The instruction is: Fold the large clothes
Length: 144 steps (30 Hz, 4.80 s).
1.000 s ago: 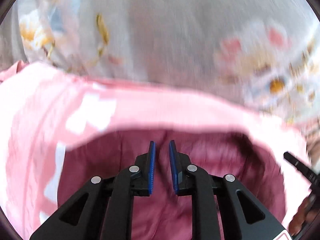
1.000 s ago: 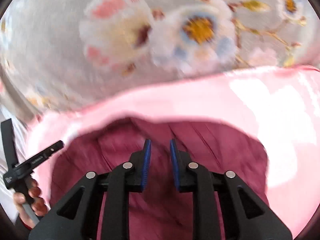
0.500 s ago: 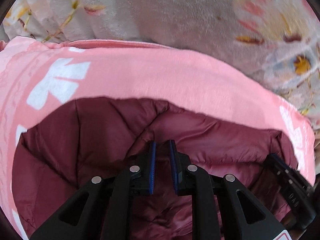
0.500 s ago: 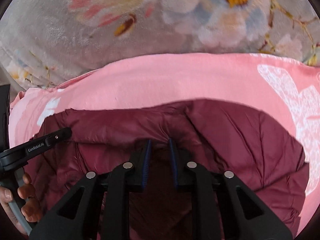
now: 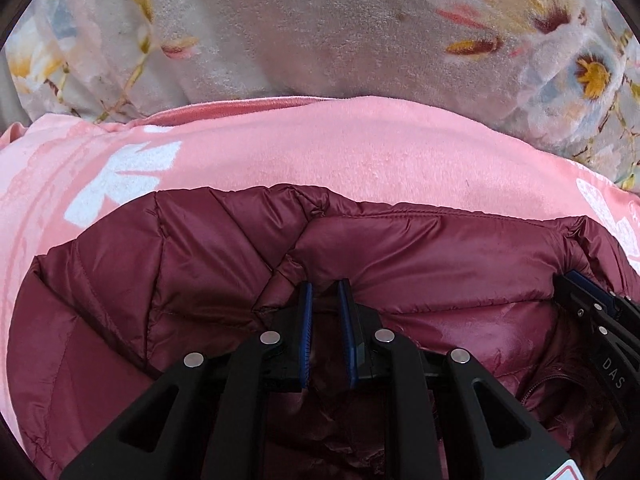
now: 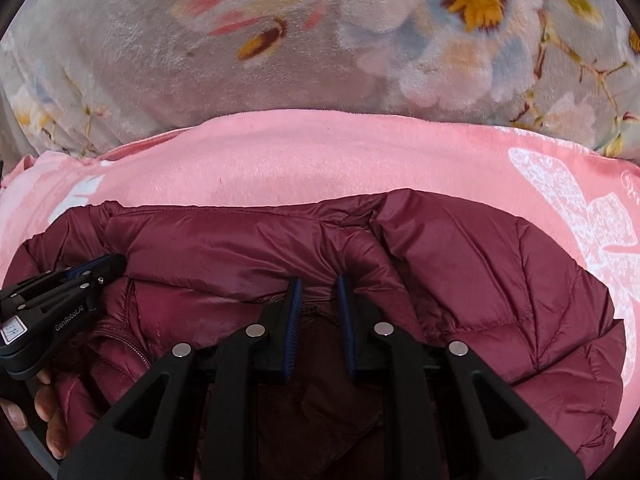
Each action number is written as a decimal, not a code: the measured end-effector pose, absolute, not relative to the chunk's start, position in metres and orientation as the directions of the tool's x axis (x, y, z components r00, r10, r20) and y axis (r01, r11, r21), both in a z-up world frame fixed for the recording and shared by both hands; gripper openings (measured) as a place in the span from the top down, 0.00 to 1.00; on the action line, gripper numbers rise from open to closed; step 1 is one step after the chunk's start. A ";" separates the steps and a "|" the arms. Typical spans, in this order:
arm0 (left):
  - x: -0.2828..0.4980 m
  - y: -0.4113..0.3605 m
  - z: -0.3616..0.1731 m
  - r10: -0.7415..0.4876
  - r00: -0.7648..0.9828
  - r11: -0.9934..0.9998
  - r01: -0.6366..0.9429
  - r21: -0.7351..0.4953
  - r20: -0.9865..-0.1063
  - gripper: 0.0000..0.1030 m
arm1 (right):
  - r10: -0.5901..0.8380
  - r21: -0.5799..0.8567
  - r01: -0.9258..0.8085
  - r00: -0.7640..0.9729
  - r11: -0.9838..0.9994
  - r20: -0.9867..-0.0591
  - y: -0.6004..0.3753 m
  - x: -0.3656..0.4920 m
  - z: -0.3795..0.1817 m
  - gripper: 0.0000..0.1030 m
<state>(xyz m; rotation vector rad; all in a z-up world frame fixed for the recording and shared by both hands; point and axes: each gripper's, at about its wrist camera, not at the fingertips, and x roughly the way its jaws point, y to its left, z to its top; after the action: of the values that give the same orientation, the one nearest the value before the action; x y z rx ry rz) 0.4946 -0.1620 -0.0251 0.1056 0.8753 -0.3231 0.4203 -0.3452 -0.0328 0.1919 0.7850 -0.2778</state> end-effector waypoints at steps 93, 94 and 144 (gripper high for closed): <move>0.067 0.181 0.246 -0.402 0.791 0.907 0.274 -0.321 -0.462 1.00 | -0.160 0.523 0.235 0.970 0.819 -0.184 -0.323 -0.124 0.186 0.97; 0.082 0.175 0.245 -0.393 0.788 0.912 0.269 -0.308 -0.475 1.00 | -0.151 0.543 0.244 0.966 0.804 -0.209 -0.332 -0.106 0.183 0.97; -0.035 0.073 0.010 -0.760 -0.166 0.617 0.118 -0.778 -0.628 0.59 | -0.288 0.301 0.554 0.736 0.776 -0.613 -0.349 0.084 0.142 0.96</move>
<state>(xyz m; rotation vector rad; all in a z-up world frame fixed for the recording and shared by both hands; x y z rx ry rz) -0.0350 0.0727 0.0099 -0.5561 1.5535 -0.8489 0.0844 -0.3490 0.1419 0.4953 0.5758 -0.4839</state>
